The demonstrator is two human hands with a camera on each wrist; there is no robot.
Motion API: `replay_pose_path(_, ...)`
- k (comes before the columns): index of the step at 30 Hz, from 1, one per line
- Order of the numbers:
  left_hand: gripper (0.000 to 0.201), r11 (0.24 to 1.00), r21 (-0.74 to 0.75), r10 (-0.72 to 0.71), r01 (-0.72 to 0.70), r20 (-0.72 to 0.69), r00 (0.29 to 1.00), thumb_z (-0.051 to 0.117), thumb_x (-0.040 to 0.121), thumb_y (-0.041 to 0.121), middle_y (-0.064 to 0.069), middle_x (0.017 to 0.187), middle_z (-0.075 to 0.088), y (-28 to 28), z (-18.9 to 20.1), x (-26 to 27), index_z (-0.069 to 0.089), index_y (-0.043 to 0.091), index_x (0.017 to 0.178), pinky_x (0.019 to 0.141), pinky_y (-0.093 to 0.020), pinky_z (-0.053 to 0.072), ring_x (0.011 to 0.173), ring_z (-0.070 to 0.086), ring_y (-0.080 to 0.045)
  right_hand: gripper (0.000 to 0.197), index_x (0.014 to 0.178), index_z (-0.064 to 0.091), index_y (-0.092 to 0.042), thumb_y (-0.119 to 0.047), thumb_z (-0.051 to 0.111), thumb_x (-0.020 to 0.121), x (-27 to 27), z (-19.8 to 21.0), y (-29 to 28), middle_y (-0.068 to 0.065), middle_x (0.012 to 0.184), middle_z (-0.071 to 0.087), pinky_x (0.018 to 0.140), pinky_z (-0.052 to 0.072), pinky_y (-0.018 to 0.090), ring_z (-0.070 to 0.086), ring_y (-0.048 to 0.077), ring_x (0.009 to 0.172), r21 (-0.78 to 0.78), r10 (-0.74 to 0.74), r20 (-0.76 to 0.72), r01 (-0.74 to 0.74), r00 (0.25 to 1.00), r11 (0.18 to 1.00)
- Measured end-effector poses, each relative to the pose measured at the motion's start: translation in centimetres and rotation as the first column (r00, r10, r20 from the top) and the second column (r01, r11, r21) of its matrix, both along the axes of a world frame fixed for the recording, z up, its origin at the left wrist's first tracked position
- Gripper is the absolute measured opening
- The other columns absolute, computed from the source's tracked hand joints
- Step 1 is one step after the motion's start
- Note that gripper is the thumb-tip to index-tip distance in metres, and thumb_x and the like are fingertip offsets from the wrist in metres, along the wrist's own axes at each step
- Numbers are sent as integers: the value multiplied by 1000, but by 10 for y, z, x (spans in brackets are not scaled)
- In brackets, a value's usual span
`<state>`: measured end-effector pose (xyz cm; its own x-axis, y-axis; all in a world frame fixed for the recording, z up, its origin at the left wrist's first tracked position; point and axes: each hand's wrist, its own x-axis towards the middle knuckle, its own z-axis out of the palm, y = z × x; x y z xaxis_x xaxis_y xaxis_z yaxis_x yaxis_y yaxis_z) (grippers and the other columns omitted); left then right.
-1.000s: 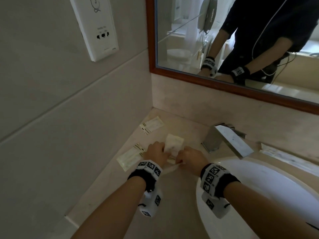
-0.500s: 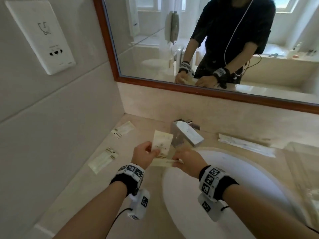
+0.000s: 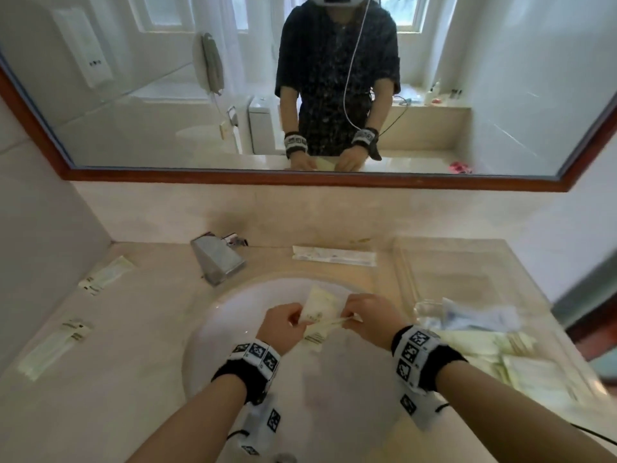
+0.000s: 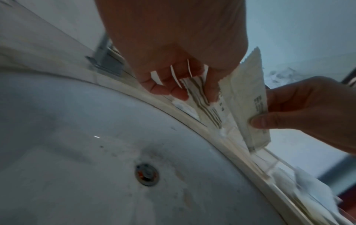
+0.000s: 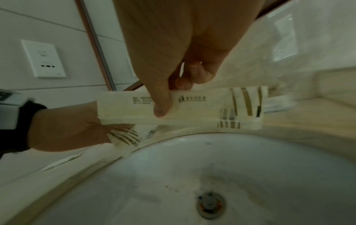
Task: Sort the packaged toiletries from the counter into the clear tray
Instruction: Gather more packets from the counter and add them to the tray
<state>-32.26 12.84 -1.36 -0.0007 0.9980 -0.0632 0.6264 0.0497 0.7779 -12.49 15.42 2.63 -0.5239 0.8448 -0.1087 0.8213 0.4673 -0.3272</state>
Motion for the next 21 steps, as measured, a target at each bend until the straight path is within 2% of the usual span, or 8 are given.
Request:
replay_pose_path(3, 6, 998, -18, -61, 62, 22, 998, 65, 83, 9, -19, 82, 68, 9, 0, 47, 67, 4, 81, 71, -36, 54, 76, 60, -22, 21, 106, 70, -14, -24, 57, 92, 47, 1, -5, -2, 112, 64, 85, 42, 25, 59, 19, 106, 23, -73, -20, 74, 997, 997)
replay_pose_path(5, 11, 997, -9, -76, 77, 22, 997, 67, 83, 10, -17, 82, 69, 15, 1, 75, 68, -1, 84, 70, -35, 53, 76, 61, -22, 22, 106, 70, -14, -24, 57, 92, 76, 4, -9, -1, 112, 65, 85, 42, 25, 59, 19, 107, 59, -113, -18, 114, 993, 992)
replay_pose_path(8, 15, 996, 21, -90, 89, 35, 995, 68, 82, 11, -16, 87, 72, 22, 2, 114, 69, -3, 89, 72, -35, 52, 81, 65, -27, 19, 100, 72, -11, -21, 59, 90, 116, 4, -12, 3, 107, 67, 84, 46, 32, 61, 24, 103, 129, -156, -42, 160, 987, 979)
replay_pose_path(10, 15, 996, 35, -88, 87, 44, 995, 67, 82, 9, -11, 89, 72, 24, 2, 136, 70, -1, 93, 70, -27, 50, 80, 63, -21, 15, 92, 74, -11, -19, 63, 86, 140, 3, -15, 5, 99, 69, 77, 51, 34, 64, 27, 95, 173, -199, -50, 205, 979, 963)
replay_pose_path(12, 17, 997, 22, -76, 75, 73, 994, 70, 81, 12, -11, 87, 72, 24, -1, 155, 70, 0, 94, 70, -23, 47, 76, 59, -17, 5, 80, 76, -11, -13, 71, 78, 162, -3, -16, 4, 84, 70, 63, 52, 31, 68, 27, 79, 247, -221, -83, 235, 972, 940)
replay_pose_path(15, 24, 998, -3, -65, 66, 83, 994, 71, 80, 21, -19, 82, 69, 25, -7, 173, 67, -1, 88, 67, -27, 45, 69, 55, -21, 7, 71, 75, -13, -7, 78, 70, 190, -11, -16, -1, 73, 68, 48, 45, 24, 67, 22, 63, 322, -243, -129, 272, 961, 907)
replay_pose_path(18, 21, 998, -9, -65, 66, 81, 995, 69, 81, 19, -13, 90, 72, 25, -6, 183, 68, 3, 95, 76, -37, 55, 82, 66, -28, 11, 66, 74, -14, -6, 81, 66, 208, -13, -13, -2, 69, 67, 41, 47, 26, 65, 20, 57, 363, -256, -126, 284, 958, 887)
replay_pose_path(21, 19, 998, 1, -63, 63, 44, 997, 69, 82, 18, -9, 96, 73, 26, -2, 188, 68, 6, 98, 79, -36, 58, 88, 67, -24, 16, 60, 70, -15, -6, 83, 60, 219, -20, -10, -2, 65, 64, 36, 45, 26, 64, 20, 52, 335, -288, -50, 288, 956, 897)
